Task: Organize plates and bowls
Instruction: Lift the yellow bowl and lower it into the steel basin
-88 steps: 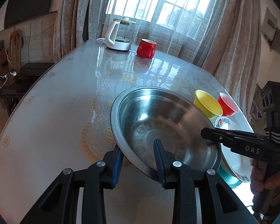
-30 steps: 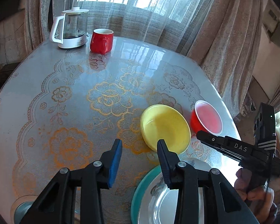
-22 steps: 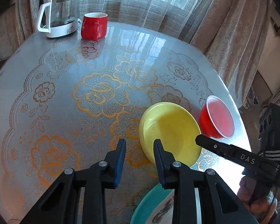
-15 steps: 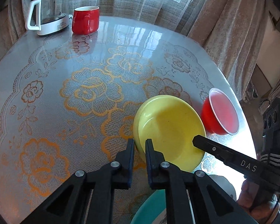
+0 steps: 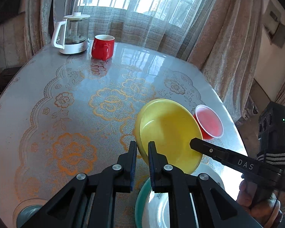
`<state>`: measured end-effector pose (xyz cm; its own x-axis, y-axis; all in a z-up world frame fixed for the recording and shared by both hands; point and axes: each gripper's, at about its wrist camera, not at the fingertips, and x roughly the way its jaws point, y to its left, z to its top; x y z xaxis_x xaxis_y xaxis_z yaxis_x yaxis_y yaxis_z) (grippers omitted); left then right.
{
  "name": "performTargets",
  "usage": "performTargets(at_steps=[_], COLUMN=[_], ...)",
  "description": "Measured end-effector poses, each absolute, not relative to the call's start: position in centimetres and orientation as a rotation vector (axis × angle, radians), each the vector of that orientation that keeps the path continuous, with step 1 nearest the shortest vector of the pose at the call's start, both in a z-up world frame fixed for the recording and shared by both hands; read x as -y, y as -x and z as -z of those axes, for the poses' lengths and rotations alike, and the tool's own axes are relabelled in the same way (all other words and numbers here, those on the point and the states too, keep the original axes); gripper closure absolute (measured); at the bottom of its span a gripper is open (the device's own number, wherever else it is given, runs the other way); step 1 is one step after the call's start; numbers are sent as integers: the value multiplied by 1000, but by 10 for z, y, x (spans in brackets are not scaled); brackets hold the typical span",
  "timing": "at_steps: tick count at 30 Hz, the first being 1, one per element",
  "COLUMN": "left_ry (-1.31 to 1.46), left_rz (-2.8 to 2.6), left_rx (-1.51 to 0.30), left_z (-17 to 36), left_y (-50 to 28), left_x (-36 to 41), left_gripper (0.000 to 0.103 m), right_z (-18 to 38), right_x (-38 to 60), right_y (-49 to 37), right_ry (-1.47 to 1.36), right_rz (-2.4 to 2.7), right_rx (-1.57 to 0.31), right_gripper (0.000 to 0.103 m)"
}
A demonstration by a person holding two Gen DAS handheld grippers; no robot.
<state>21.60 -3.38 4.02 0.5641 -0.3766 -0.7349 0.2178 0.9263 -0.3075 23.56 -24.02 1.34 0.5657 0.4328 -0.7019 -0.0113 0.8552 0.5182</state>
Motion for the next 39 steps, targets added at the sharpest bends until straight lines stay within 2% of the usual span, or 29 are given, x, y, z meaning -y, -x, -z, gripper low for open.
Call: performTargets(at_steps=[14, 27, 39], left_ry=[241, 264, 254], left_rz=[266, 176, 161], left_rx=[-846, -876, -946], left_z=[-47, -19, 12], left_y=[-127, -56, -50], left_x=[-56, -128, -139], left_gripper=[91, 91, 91], right_z=[-31, -7, 25], right_x=[154, 72, 46], right_y=[-176, -130, -122], right_ry=[-388, -293, -221], right_rz=[-470, -595, -542], right_rx=[-935, -1005, -1094], right_gripper=[92, 91, 89])
